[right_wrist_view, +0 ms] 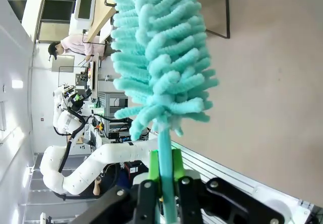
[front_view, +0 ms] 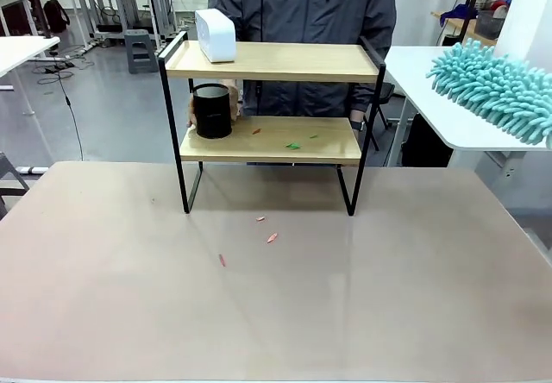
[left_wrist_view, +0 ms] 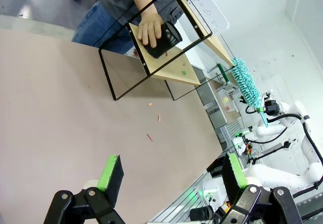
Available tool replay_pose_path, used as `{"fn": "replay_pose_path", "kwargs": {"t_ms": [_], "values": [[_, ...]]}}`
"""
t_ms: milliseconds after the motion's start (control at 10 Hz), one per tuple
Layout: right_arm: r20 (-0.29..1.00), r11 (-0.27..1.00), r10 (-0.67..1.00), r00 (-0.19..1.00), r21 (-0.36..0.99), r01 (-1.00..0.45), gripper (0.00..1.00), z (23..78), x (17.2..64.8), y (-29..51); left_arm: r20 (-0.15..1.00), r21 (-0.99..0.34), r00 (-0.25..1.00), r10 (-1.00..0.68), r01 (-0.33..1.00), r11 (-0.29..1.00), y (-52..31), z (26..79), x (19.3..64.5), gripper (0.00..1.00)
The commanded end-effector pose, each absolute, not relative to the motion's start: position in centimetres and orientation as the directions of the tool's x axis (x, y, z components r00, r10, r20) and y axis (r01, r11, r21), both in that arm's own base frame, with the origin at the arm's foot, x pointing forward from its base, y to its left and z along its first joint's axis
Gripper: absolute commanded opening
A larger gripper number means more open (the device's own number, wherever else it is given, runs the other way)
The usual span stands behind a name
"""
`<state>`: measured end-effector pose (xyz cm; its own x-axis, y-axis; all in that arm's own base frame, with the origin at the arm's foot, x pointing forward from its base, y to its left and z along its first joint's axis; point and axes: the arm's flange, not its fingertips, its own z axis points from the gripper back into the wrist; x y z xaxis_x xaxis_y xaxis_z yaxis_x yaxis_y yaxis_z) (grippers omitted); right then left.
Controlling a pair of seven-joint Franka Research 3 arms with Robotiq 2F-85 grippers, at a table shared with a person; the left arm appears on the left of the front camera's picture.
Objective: Clean the shelf.
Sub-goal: Clean the remaining tier of the Shelf with the Duster once objects are removed.
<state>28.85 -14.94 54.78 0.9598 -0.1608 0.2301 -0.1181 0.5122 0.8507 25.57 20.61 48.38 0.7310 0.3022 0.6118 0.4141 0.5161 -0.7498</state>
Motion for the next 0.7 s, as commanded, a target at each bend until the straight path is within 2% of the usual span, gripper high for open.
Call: {"fn": "replay_pose_path", "kwargs": {"t_ms": [0,300,400,600], "values": [[0.251,0.514,-0.148,0.956,0.846,-0.143,0.12,55.0,29.0,-15.1,0.629,-0.743,0.714,0.307,0.436,0.508,20.4,48.5,25.7,1.0],[0.23,0.512,-0.161,0.96,0.851,-0.118,0.12,54.8,28.9,-14.9,0.629,-0.743,0.714,0.307,0.436,0.508,20.4,48.5,25.7,1.0],[0.242,0.579,-0.158,0.957,0.808,-0.108,0.12,55.7,27.6,-13.0,0.629,-0.743,0.714,0.307,0.436,0.508,20.4,48.5,25.7,1.0],[0.223,0.699,0.134,0.966,0.67,-0.251,0.12,56.4,25.5,-8.9,0.629,-0.743,0.714,0.307,0.436,0.508,20.4,48.5,25.7,1.0]]}}
